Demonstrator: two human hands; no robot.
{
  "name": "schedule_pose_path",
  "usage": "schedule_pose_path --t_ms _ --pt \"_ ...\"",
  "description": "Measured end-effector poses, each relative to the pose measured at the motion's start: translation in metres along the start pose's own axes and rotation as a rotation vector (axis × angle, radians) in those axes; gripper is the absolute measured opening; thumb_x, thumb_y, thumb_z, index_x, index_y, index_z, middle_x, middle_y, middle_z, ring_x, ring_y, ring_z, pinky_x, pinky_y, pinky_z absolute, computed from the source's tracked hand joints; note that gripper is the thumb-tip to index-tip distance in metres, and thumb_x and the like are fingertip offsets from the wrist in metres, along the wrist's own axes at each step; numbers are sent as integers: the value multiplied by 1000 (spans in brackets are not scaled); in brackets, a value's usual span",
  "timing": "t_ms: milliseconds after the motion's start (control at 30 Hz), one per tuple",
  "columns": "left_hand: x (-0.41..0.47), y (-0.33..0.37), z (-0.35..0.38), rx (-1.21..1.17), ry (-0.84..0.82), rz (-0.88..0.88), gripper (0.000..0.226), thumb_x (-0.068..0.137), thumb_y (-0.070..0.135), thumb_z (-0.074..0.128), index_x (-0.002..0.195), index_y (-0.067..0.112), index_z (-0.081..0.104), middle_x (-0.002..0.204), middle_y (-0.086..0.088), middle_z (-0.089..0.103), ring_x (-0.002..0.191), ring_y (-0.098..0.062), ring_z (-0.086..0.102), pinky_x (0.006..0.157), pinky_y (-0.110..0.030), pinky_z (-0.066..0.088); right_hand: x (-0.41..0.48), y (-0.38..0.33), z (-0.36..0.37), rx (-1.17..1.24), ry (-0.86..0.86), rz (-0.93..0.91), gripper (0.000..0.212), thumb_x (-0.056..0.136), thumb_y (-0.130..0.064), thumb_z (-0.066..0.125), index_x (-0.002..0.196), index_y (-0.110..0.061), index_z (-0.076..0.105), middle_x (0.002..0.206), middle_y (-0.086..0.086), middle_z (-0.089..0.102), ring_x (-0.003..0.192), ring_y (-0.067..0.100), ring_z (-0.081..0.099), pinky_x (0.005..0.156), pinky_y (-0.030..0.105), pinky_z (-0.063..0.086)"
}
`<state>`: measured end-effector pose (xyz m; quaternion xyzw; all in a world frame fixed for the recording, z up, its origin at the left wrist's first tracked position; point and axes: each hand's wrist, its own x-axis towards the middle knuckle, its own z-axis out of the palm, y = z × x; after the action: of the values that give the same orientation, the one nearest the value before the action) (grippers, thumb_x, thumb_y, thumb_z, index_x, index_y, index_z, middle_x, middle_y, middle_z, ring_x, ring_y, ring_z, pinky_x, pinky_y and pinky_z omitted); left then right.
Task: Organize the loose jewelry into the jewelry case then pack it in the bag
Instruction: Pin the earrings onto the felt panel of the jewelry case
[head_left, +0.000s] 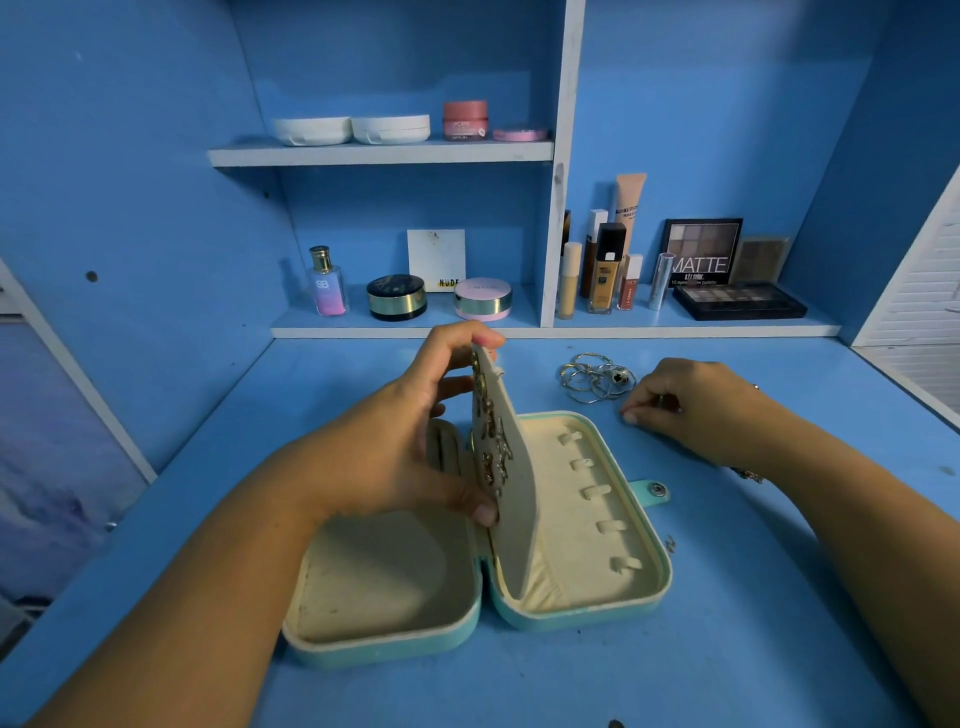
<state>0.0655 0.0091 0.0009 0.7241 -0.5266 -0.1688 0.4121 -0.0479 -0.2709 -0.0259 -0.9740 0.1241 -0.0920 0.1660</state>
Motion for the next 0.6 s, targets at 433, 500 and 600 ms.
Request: schedule_pose_path --t_ms 433,500,600 --pt "0 0 -1 -16 -4 -21 107 51 23 96 127 53 28 139 23 37 133 2 40 106 -48 43 -6 -3 -7 -47 -39 -48 18 82 -29 70 70 -37 60 85 -12 54 76 2 52 76 27 47" --pt "0 0 -1 -16 -4 -20 107 51 21 96 126 53 28 137 25 37 132 3 40 106 -47 43 -6 -4 -7 -48 -36 -41 14 82 -32 69 70 -35 62 85 -12 54 76 3 52 76 29 48" --pt "0 0 -1 -19 -5 -18 106 50 23 95 126 53 28 137 26 37 132 2 40 105 -48 44 -5 -5 -5 -47 -19 -14 13 83 -36 68 74 -27 66 85 -10 56 78 7 54 76 32 49"
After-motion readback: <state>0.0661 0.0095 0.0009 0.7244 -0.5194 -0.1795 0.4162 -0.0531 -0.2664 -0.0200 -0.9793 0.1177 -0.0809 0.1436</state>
